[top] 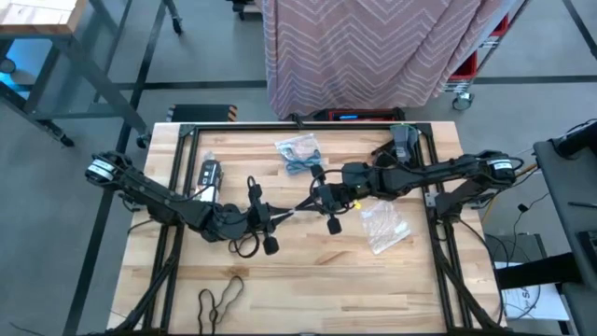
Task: Sort rubber bands
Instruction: Close the transparent zip bag
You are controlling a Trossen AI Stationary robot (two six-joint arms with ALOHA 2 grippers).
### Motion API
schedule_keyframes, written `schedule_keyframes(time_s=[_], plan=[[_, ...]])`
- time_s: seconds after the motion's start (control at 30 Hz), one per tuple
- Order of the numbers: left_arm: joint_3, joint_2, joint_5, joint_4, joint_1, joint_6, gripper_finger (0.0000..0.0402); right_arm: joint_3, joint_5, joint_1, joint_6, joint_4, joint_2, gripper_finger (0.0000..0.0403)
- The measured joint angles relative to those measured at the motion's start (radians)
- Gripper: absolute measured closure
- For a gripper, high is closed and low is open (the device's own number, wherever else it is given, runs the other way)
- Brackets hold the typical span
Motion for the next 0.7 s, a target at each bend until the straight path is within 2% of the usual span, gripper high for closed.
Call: schedule_keyframes(time_s=[0.33,0.7], plan=[[0.0,0.0,0.001,-0.064,-0.005,-0.067,0.0381,0.0,0.023,0.0,-0.012,-0.078,-0.056,0.0403],[-0.001,0.0,0.073,-0.115,-0.014,-0.132,0.0381,0.0,0.047,0.0,-0.026,-0.164,-0.12,0.0403]])
